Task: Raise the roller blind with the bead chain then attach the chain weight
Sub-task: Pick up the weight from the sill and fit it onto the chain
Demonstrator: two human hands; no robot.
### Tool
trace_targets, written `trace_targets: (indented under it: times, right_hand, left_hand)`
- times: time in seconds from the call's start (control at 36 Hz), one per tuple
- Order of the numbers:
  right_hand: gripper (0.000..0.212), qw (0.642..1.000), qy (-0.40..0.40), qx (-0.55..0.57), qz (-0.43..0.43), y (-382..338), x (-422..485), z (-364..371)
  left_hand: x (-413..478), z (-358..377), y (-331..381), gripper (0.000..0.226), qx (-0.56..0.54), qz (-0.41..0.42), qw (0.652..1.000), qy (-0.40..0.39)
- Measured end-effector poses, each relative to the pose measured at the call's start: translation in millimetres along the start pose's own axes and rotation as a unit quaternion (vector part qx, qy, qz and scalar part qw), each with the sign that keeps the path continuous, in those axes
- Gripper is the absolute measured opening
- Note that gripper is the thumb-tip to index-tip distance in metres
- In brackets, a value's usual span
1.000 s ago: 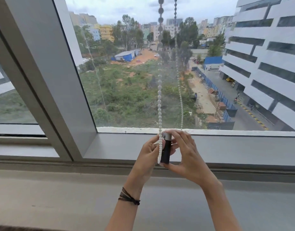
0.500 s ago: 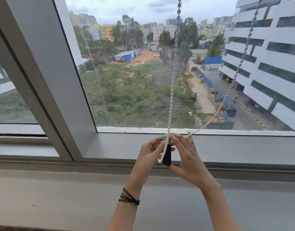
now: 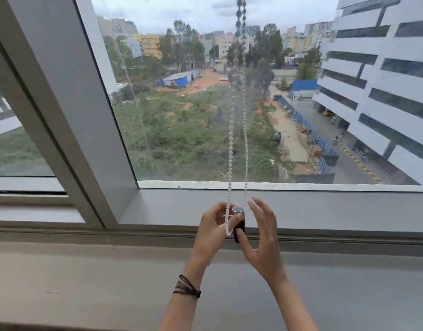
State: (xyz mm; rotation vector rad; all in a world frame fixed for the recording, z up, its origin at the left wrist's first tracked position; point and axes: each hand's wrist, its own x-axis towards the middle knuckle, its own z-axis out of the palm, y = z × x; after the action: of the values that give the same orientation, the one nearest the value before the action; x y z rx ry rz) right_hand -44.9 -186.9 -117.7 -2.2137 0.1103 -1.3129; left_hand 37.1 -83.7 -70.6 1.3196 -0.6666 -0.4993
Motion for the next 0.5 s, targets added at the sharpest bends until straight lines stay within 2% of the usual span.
trace_targets:
  times: [0.06, 0.17, 0.33, 0.5]
  right_hand:
    - [0.048, 0.998, 0.037, 0.030, 0.049, 1.4, -6.1, 3.7]
    - [0.037, 0.988, 0.042, 0.097, 0.116, 1.1, -12.6, 6.6]
    - [0.020, 0.980, 0.010, 0.130, 0.148, 0.3, -14.7, 7.1]
    - [0.022, 0.975, 0.000, 0.152, 0.164, 2.5, -18.4, 8.7]
  left_hand:
    - [-0.1, 1.0, -4.0, 0.017, 0.004, -0.002, 1.000, 0.010]
    - [-0.3, 0.6, -11.7, 0.015, 0.012, 0.004, 1.000, 0.018]
    - [-2.2, -2.3, -21.1, 0.013, 0.016, 0.012, 1.000, 0.007]
    - [-2.4, -4.4, -29.2, 0.014, 0.022, 0.007, 1.000, 0.019]
